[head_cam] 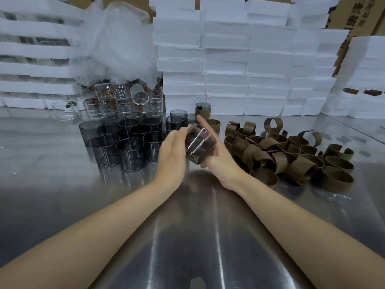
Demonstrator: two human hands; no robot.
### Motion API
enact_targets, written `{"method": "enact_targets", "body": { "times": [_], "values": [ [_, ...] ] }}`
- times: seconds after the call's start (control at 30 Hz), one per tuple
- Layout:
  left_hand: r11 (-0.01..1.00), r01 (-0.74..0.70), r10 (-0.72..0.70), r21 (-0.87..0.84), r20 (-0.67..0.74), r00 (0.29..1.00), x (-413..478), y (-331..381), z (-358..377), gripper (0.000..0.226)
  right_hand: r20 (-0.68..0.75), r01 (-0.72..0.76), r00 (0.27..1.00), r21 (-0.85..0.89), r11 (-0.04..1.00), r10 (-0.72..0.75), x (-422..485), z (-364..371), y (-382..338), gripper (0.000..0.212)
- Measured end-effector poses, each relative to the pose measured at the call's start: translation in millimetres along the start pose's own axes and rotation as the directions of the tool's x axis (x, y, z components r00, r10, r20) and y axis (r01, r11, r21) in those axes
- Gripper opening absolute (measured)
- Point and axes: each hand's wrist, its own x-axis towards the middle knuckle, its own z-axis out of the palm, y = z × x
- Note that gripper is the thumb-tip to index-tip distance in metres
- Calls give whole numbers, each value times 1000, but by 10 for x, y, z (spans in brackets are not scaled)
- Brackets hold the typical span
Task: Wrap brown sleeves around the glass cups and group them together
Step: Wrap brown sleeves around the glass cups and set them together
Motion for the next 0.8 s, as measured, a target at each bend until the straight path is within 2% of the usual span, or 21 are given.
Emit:
{"method": "enact_targets", "body": {
  "times": [0.13, 0.2, 0.27, 0.33, 0.37, 0.4, 0.47, 0.53, 0.57, 0.6, 0.63, 0.67, 0.73, 0.8],
  "values": [
    [995, 79, -85, -58, -113, 990, 85, -14, -37, 46, 80, 70, 995, -127, 989, -60, -29, 2, 41, 101],
    [990, 133, -139, -44, -160, 977, 105, -17, -53, 49, 63, 103, 994, -188, 977, -93, -33, 23, 54, 106],
    [986, 166, -165, -9, -166, 972, 115, -32, -57, 48, 0, 151, 988, -207, 967, -154, -40, 52, 72, 102],
    [994, 58, -43, 93, -154, 987, 105, -49, -61, 44, -99, 189, 971, -225, 956, -216, -35, 68, 93, 90],
    [978, -68, 95, 197, -133, 987, 88, -53, -67, 39, -151, 195, 961, -230, 954, -232, -24, 68, 100, 85],
    [924, -221, 258, 312, -83, 963, 63, -45, -78, 34, -196, 177, 953, -255, 951, -230, -22, 65, 102, 79],
    [697, -524, 532, 489, 137, 835, 32, -15, -88, 36, -262, 103, 944, -339, 935, -199, 8, 66, 74, 66],
    [391, -720, 604, 573, 431, 671, 11, 0, -65, 42, -231, 123, 947, -373, 919, -221, 14, 65, 79, 32],
    [247, -750, 574, 613, 531, 623, -13, -3, -30, 45, -234, 143, 939, -400, 905, -252, 7, 94, 68, 13],
    [164, -736, 529, 657, 570, 628, -36, -11, -4, 49, -256, 113, 936, -428, 897, -240, -3, 92, 56, 16],
    [156, -698, 492, 699, 558, 669, -49, -16, 11, 54, -231, 133, 938, -448, 884, -258, -24, 95, 65, 21],
    [199, -648, 466, 735, 511, 722, -59, -11, 11, 58, -200, 139, 943, -495, 858, -268, -43, 84, 57, 18],
    [323, -559, 431, 764, 408, 805, -66, 8, -28, 63, -131, 147, 960, -517, 843, -247, -48, 92, 51, 16],
    [470, -506, 415, 723, 325, 850, -63, 19, -65, 62, -56, 153, 976, -518, 841, -212, -56, 102, 35, 25]
  ]
}}
